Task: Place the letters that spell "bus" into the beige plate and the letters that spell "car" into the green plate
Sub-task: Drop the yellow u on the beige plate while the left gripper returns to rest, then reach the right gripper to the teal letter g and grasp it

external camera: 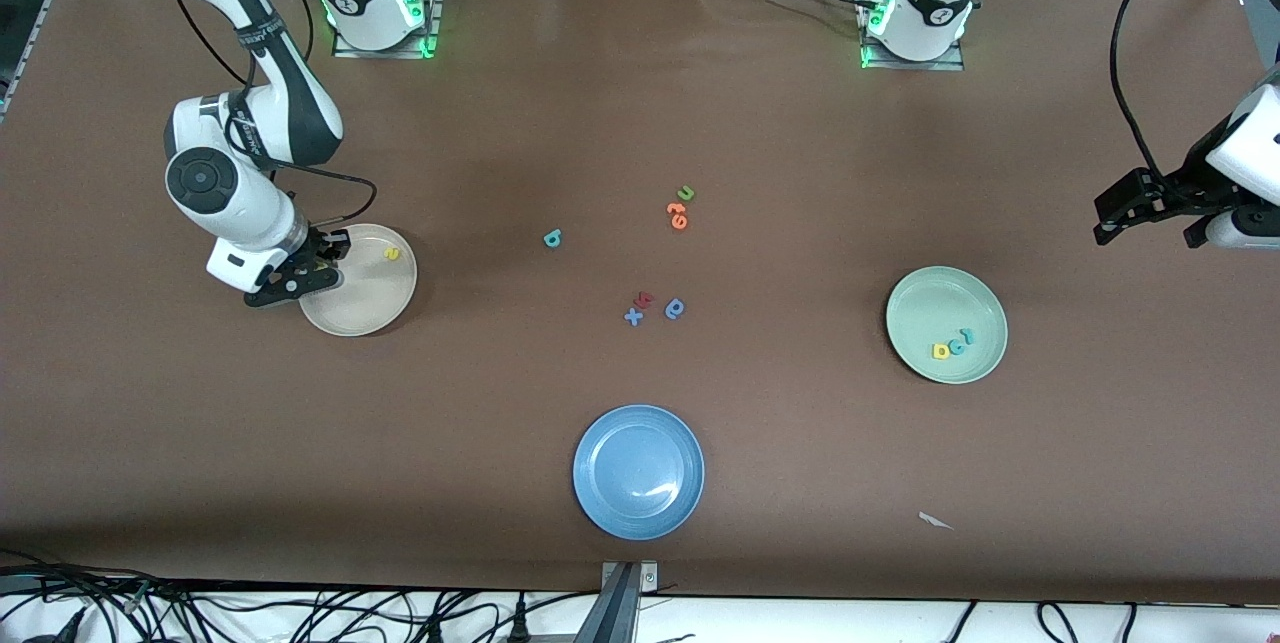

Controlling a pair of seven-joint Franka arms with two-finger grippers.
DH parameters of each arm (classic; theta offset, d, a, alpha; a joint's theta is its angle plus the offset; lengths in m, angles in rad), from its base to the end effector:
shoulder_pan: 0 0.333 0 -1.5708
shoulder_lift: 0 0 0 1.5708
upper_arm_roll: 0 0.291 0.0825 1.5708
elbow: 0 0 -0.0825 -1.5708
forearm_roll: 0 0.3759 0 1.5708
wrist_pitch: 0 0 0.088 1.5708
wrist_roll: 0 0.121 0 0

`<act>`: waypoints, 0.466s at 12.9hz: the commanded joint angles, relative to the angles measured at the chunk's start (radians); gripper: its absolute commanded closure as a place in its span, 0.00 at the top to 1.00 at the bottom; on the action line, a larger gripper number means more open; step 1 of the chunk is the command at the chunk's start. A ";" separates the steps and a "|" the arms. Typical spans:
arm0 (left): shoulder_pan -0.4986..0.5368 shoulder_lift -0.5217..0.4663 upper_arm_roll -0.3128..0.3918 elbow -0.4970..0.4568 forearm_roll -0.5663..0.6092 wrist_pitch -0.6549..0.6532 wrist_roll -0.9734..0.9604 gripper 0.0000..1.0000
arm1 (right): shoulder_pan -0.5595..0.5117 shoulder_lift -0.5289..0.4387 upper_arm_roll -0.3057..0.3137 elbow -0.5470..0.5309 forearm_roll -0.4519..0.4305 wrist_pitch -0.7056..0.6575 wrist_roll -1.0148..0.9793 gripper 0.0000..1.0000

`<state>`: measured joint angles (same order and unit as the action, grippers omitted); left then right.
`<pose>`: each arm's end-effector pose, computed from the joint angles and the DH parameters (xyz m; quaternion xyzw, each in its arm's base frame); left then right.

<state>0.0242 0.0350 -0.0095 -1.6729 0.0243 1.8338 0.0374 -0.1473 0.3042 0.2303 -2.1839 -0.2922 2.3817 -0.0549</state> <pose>0.5787 0.0109 0.5423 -0.9979 0.0137 -0.0626 0.0134 0.5345 0.0416 0.2124 0.9816 0.1749 -0.0445 0.0615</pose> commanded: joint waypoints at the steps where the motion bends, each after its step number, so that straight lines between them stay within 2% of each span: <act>1: -0.003 0.017 -0.009 0.032 0.028 -0.025 0.012 1.00 | -0.001 0.010 0.004 0.015 0.008 -0.006 -0.005 0.38; 2: -0.006 0.019 -0.009 0.032 0.028 -0.025 0.012 1.00 | -0.001 0.010 0.004 0.015 0.008 -0.006 -0.005 0.43; 3: -0.004 0.025 -0.014 0.032 0.028 -0.025 0.012 1.00 | -0.001 0.010 0.006 0.015 0.016 -0.006 -0.005 0.51; 6: 0.006 0.023 -0.014 0.035 0.025 -0.027 0.012 1.00 | 0.000 0.012 0.011 0.015 0.131 -0.012 -0.005 0.65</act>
<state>0.0226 0.0483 -0.0187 -1.6703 0.0243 1.8294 0.0374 -0.1467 0.3066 0.2315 -2.1838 -0.2183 2.3815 -0.0536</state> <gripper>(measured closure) 0.000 0.441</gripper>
